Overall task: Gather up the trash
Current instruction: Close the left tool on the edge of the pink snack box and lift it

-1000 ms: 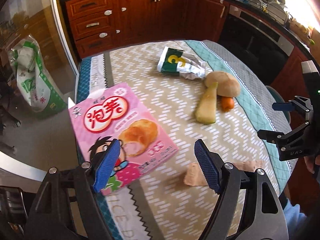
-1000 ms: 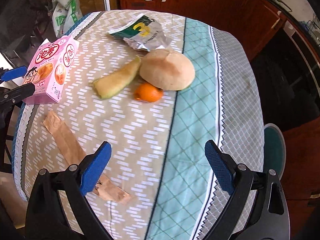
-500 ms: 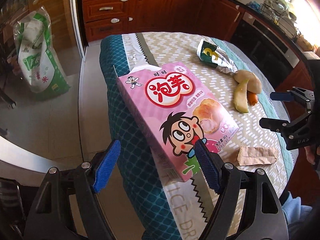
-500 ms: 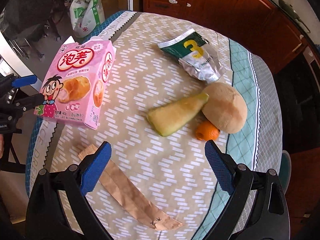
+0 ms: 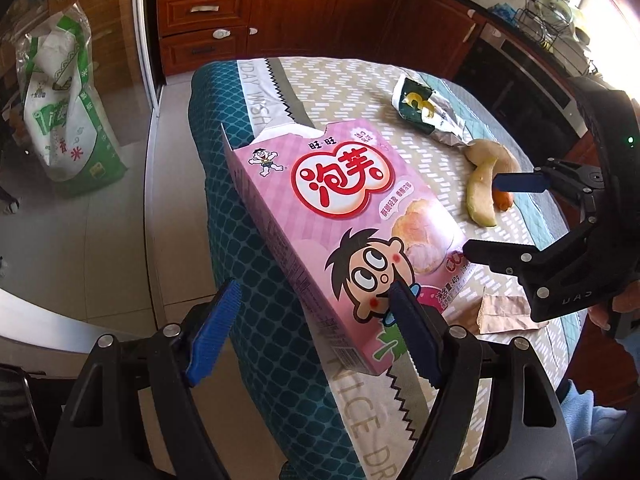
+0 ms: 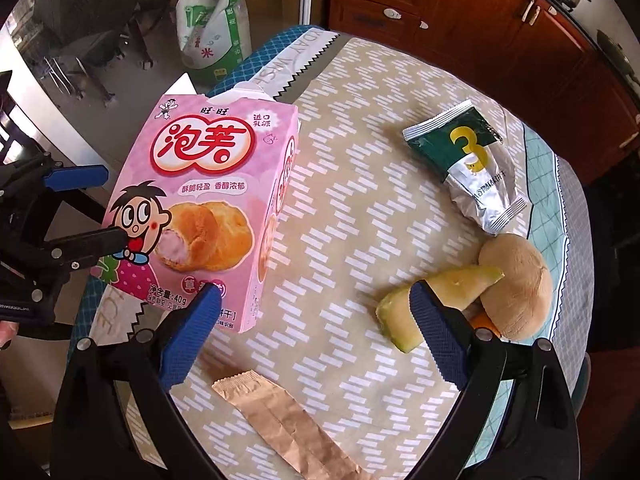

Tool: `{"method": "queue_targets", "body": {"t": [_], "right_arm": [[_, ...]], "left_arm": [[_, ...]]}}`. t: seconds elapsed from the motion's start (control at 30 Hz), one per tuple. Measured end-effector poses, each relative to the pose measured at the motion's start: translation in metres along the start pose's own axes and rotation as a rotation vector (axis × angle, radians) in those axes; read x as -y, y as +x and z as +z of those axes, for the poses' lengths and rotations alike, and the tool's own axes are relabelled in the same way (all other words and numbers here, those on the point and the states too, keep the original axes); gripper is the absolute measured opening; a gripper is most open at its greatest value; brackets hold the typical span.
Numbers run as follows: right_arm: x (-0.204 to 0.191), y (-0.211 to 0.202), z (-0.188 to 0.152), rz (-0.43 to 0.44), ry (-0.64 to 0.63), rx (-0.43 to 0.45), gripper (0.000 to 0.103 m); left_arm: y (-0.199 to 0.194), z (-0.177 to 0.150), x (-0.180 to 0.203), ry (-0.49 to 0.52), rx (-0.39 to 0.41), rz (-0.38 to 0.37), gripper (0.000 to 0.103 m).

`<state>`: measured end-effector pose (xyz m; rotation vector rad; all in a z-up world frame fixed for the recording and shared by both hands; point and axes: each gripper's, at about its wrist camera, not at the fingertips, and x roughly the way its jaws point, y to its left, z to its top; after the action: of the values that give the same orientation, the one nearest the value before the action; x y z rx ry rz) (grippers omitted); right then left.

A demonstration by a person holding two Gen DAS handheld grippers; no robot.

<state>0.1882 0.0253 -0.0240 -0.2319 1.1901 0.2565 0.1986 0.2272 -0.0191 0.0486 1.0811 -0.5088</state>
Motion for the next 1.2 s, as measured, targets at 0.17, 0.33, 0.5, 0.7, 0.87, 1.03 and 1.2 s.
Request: {"method": "queue_targets", "body": {"t": [0.17, 0.33, 0.5, 0.7, 0.87, 1.03, 1.2], "right_arm": [[0.002, 0.0, -0.006, -0.017, -0.04, 0.007, 0.093], [0.003, -0.002, -0.01, -0.048, -0.068, 0.017, 0.095], [0.005, -0.004, -0.013, -0.063, -0.087, 0.026, 0.095], [0.015, -0.007, -0.021, -0.083, -0.082, 0.03, 0.095], [0.023, -0.009, -0.027, -0.098, -0.084, 0.035, 0.095], [0.036, -0.013, -0.039, -0.116, -0.074, 0.037, 0.095], [0.057, -0.015, -0.056, -0.151, -0.039, 0.024, 0.095]], "left_arm": [[0.008, 0.007, 0.005, -0.007, -0.002, -0.018, 0.079], [0.016, 0.011, 0.006, -0.017, -0.005, -0.023, 0.089], [0.028, 0.014, 0.01, -0.052, -0.022, -0.081, 0.095], [0.042, 0.02, 0.029, -0.024, -0.038, -0.115, 0.101], [0.051, 0.021, 0.036, -0.057, -0.051, -0.159, 0.101], [0.052, 0.023, 0.062, -0.008, -0.046, -0.15, 0.099], [0.039, 0.033, 0.098, 0.085, 0.007, -0.139, 0.09]]}}
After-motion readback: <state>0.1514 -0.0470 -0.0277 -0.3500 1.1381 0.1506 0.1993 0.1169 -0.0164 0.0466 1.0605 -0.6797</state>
